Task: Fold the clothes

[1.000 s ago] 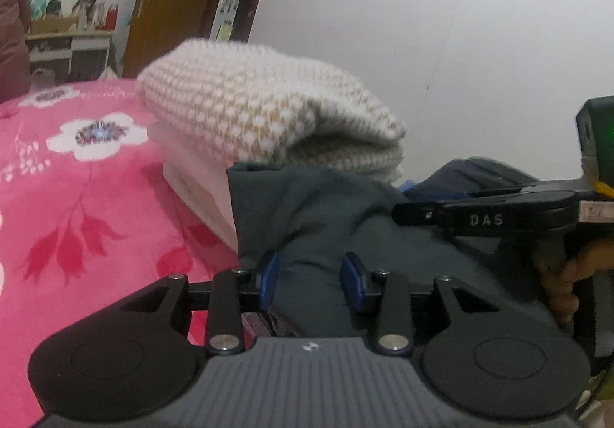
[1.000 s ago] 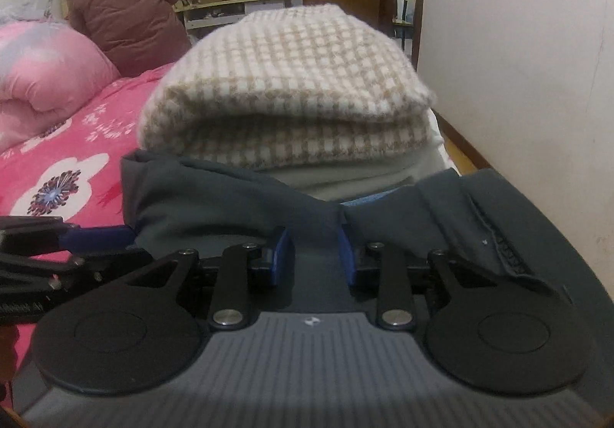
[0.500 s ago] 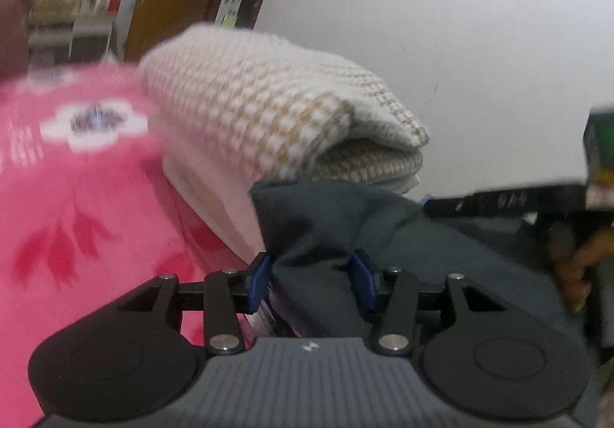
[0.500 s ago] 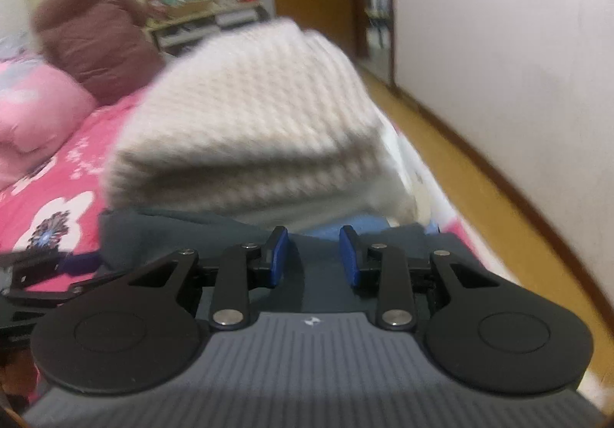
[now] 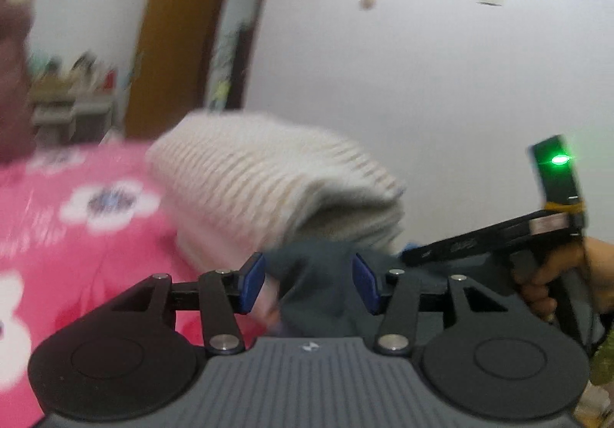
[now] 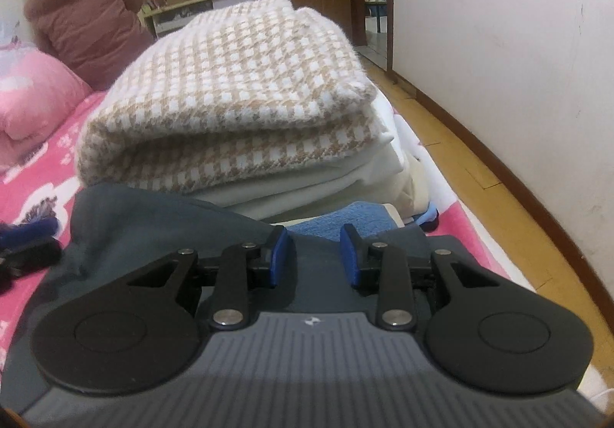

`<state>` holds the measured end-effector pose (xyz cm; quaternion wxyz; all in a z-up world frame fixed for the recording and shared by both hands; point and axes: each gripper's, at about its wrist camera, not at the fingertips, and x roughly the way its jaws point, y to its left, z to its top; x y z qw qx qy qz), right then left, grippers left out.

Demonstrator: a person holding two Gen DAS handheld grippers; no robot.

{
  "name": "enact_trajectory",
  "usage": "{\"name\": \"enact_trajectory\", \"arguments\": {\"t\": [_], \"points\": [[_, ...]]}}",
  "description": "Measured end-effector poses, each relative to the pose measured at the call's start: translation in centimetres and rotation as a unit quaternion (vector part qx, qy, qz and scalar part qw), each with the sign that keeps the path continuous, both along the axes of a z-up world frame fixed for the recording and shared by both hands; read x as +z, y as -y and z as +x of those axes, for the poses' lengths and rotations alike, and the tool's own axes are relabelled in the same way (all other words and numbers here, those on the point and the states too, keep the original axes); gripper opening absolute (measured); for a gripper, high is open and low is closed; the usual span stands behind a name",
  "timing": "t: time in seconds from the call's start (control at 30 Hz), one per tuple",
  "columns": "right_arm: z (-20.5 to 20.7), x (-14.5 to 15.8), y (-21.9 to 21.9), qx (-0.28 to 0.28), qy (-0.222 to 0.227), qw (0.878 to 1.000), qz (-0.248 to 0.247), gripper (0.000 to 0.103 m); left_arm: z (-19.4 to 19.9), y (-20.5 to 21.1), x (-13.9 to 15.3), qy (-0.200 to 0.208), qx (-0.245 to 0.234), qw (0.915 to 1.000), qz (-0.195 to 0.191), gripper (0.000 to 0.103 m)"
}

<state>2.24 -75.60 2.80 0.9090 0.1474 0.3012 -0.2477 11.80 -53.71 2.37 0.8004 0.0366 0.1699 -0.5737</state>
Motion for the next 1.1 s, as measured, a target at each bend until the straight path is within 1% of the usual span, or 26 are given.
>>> {"name": "enact_trajectory", "arguments": {"t": [0.03,0.13,0.17,0.23,0.27,0.3,0.33,0.37,0.4,0.47,0.53,0.6,0.63,0.67,0.7,0.73,0.8,0.87,0.93,1.0,1.1], "points": [[0.0,0.0,0.0,0.0,0.001,1.0,0.0,0.03,-0.1,0.6,0.3,0.008,-0.012,0.9999,-0.002,0.051],[-0.1,-0.1,0.0,0.001,0.003,1.0,0.0,0.03,0.1,3.1,0.3,0.007,-0.047,0.9988,0.01,0.051],[-0.1,-0.1,0.1,0.001,0.004,1.0,0.0,0.03,0.2,3.9,0.2,0.005,-0.05,0.9985,0.018,0.051],[-0.2,-0.3,0.3,0.002,0.009,1.0,0.003,0.03,0.8,5.2,-0.6,0.005,-0.042,0.9984,0.039,0.05],[-0.3,-0.4,0.5,0.003,0.013,1.0,0.007,0.03,1.1,5.5,-1.1,0.003,-0.035,0.9983,0.047,0.046],[-0.4,-0.4,0.7,0.004,0.017,1.0,0.011,0.03,1.4,5.7,-1.7,-0.005,-0.03,0.998,0.056,0.045],[-0.6,-0.5,0.9,0.004,0.021,1.0,0.014,0.03,1.9,5.8,-2.3,-0.02,-0.029,0.9972,0.065,0.046],[-0.7,-0.6,1.1,0.005,0.025,1.0,0.018,0.03,2.4,5.8,-2.8,-0.036,-0.027,0.9965,0.07,0.051],[-0.9,-0.7,1.2,0.006,0.029,0.999,0.022,0.03,2.9,5.7,-3.2,-0.056,-0.024,0.9959,0.067,0.052],[-1.1,-0.8,1.7,0.008,0.038,0.999,0.033,0.03,3.9,5.5,-4.0,-0.095,-0.021,0.9934,0.06,0.052],[-1.1,-0.9,1.9,0.01,0.04,0.998,0.038,0.031,4.7,5.7,-4.3,-0.136,-0.021,0.9888,0.058,0.052],[-0.9,-1.0,2.0,0.012,0.038,0.998,0.038,0.034,5.3,5.8,-4.5,-0.161,-0.021,0.985,0.059,0.054],[-0.9,-0.9,1.9,0.015,0.039,0.998,0.039,0.039,5.3,5.6,-4.4,-0.165,-0.019,0.9845,0.058,0.053],[-1.1,-0.7,1.9,0.022,0.047,0.998,0.042,0.044,5.3,5.4,-4.2,-0.168,-0.016,0.984,0.057,0.054],[-1.3,-0.5,1.9,0.03,0.057,0.997,0.046,0.047,5.3,5.1,-4.0,-0.172,-0.014,0.9835,0.056,0.057],[-2.1,0.2,1.7,0.037,0.081,0.995,0.047,0.05,5.3,4.9,-3.9,-0.174,-0.01,0.9831,0.056,0.059],[-4.2,1.7,1.1,0.048,0.134,0.989,0.042,0.05,5.2,4.4,-3.6,-0.176,-0.002,0.9829,0.056,0.063],[-6.9,3.5,0.0,0.044,0.173,0.984,0.016,0.05,5.3,3.8,-3.2,-0.178,0.002,0.9827,0.052,0.064],[-9.1,4.8,-1.2,0.03,0.182,0.983,-0.018,0.05,5.5,3.4,-2.8,-0.182,0.011,0.982,0.05,0.065],[-10.2,4.6,-1.8,0.023,0.164,0.985,-0.038,0.049,5.6,2.9,-2.5,-0.187,0.02,0.981,0.048,0.065],[-10.0,3.3,-0.4,-0.026,0.126,0.991,-0.038,0.046,5.6,2.3,-2.1,-0.194,0.034,0.9795,0.045,0.065]]}}
